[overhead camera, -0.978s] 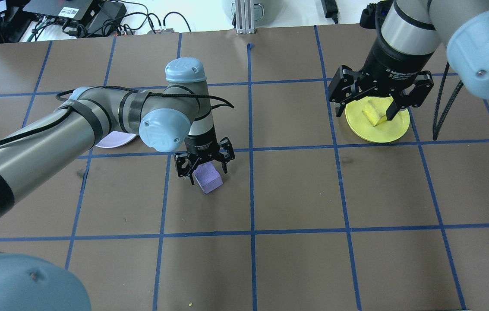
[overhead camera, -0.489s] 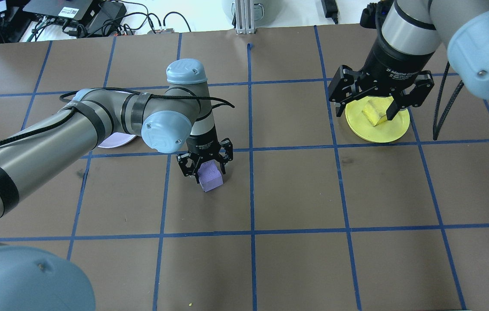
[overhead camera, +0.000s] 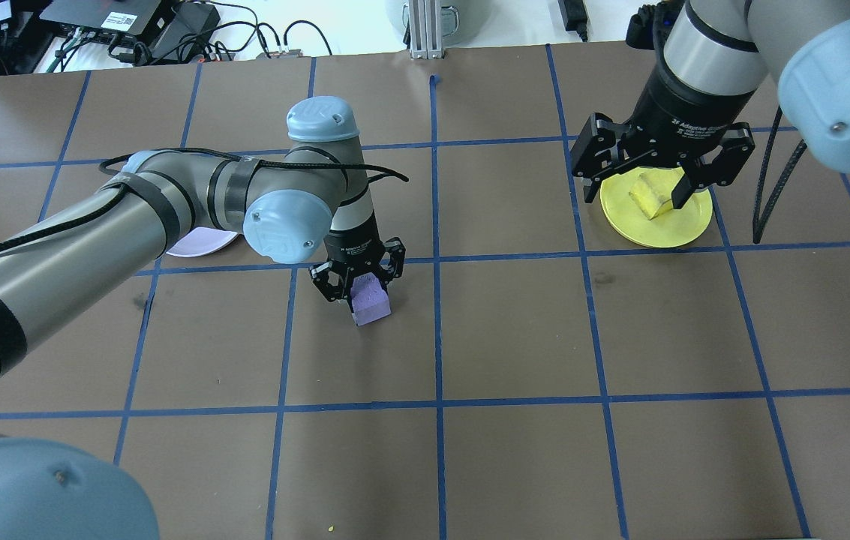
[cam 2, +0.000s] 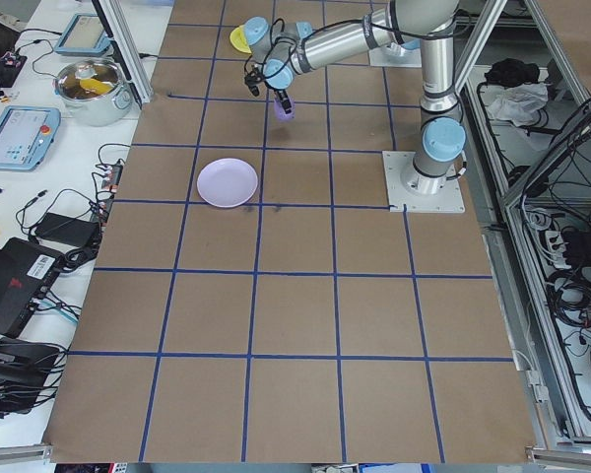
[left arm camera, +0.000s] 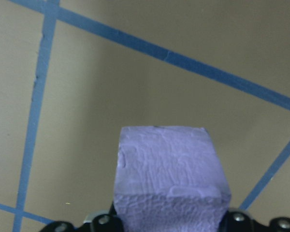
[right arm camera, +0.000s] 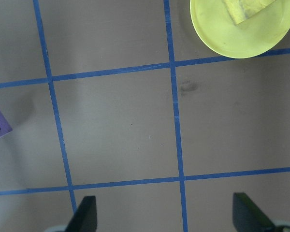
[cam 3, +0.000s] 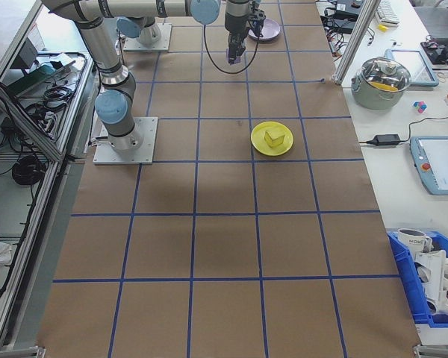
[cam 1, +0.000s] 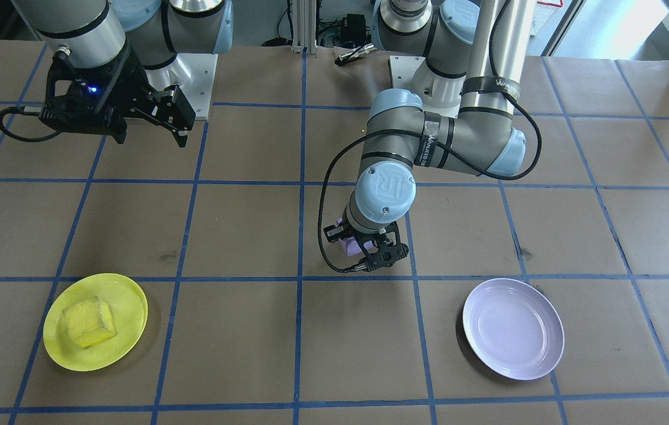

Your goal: Sort blocks by color into plates

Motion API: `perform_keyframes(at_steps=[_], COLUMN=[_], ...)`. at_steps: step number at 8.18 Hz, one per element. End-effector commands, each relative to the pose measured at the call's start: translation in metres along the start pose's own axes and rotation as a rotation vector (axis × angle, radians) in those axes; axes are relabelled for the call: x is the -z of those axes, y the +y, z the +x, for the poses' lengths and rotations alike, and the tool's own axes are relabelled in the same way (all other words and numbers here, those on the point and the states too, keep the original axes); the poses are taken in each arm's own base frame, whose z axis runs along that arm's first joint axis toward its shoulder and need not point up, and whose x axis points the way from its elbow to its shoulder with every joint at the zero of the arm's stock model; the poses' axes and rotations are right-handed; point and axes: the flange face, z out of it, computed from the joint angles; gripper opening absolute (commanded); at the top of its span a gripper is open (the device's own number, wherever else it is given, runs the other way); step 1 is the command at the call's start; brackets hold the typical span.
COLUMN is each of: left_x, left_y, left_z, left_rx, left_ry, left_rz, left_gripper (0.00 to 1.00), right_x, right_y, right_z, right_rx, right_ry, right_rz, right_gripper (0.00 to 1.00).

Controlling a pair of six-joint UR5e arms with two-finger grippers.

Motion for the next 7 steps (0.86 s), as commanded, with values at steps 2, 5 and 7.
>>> perform_keyframes(at_steps=[2, 5, 7], left_x=[0.107, 0.134, 0.101], left_y=[-0.067, -0.141, -0.202], left_z=[-0.095, -0.175, -0.198], left_rx=[-0.176, -0.334, -0.395], left_ry=[-0.016, -0.08, -0.087], left_rz=[0.096, 0.184, 0.27], left_gripper=[0.0, 0.0, 0.0], right_x=[0.0, 0.0, 0.0], right_y=[0.0, 0.0, 0.0], right_z=[0.0, 0.0, 0.0], right_rx=[0.0, 0.0, 0.0], right_ry=[0.0, -0.002, -0.002], right_rz=[0.0, 0.001, -0.001], right_gripper=[1.0, 1.0, 1.0])
